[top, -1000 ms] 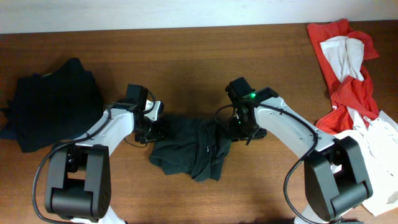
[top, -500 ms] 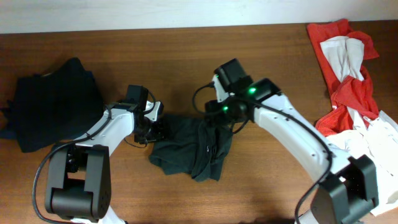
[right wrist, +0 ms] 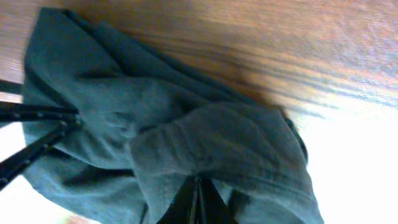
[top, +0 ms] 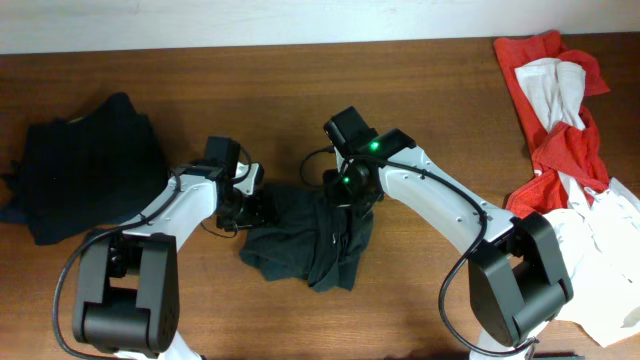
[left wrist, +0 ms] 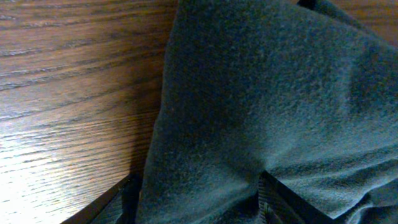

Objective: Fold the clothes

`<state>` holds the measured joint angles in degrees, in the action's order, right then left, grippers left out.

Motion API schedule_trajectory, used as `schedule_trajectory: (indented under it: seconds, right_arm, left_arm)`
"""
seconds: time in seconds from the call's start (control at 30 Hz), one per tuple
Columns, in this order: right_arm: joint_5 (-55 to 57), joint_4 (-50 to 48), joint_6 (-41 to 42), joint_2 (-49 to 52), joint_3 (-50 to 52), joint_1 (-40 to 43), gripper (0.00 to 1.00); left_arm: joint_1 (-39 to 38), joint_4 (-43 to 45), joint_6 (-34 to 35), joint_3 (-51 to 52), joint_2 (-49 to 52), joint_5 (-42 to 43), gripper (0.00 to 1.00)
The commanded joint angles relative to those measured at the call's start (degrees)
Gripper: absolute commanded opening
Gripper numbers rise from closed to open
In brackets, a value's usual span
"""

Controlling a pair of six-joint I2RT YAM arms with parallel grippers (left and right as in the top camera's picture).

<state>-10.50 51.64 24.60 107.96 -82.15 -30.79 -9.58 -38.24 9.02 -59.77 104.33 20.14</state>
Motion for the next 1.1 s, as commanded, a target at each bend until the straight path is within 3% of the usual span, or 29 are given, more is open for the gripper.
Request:
schedule_trajectory:
  seconds: [0.0, 0.07, 0.13, 0.27, 0.47, 0.57, 0.7, 0.83, 1.03, 1.07]
  right_arm:
    - [1.49, 1.51, 2.58, -0.04, 0.13, 1.31, 0.04]
    - [-6.40, 1.46, -1.11, -0.42, -0.83, 1.62, 0.04]
    - [-11.06, 1.84, -0.81, -0.90, -1.55, 1.44, 0.36]
    - [-11.87, 2.36, 8.59, -0.87, -1.55, 1.20, 0.41]
    - [-12.04, -0.96, 21.14, -0.87, -1.55, 1.18, 0.61]
    - [-11.67, -3.93, 25.62, -0.81, -1.53, 1.18, 0.63]
    - [-8.74, -4.98, 28.44, -0.70, -1.42, 1.18, 0.58]
    - [-8.07, -4.74, 28.44, -0.57, -1.38, 1.18, 0.39]
    - [-6.60, -4.55, 28.44, 0.22, -1.38, 1.18, 0.19]
    - [-6.60, -4.35, 28.44, 0.61, -1.38, 1.18, 0.12]
  left_arm:
    - [-0.46, 0.07, -0.92, 0.81, -0.20, -1.01, 0.61]
    - [-0.50, 0.11, -0.92, 0.81, -0.20, -1.03, 0.61]
    - [-0.50, 0.31, -0.92, 0.81, -0.20, -1.03, 0.61]
    - [-0.50, 0.24, -0.92, 0.81, -0.20, -1.03, 0.61]
    - [-0.50, 0.26, -0.94, 0.81, -0.20, -1.05, 0.61]
    - [-0.50, 0.28, -0.94, 0.81, -0.20, -1.03, 0.61]
    - [-0.50, 0.20, -0.94, 0.81, -0.20, -1.03, 0.61]
    - [-0.50, 0.13, -0.94, 0.81, -0.20, -1.03, 0.61]
    - [-0.50, 0.04, -0.92, 0.81, -0.20, -0.98, 0.61]
    - [-0.50, 0.07, -0.94, 0.81, -0.20, -0.87, 0.61]
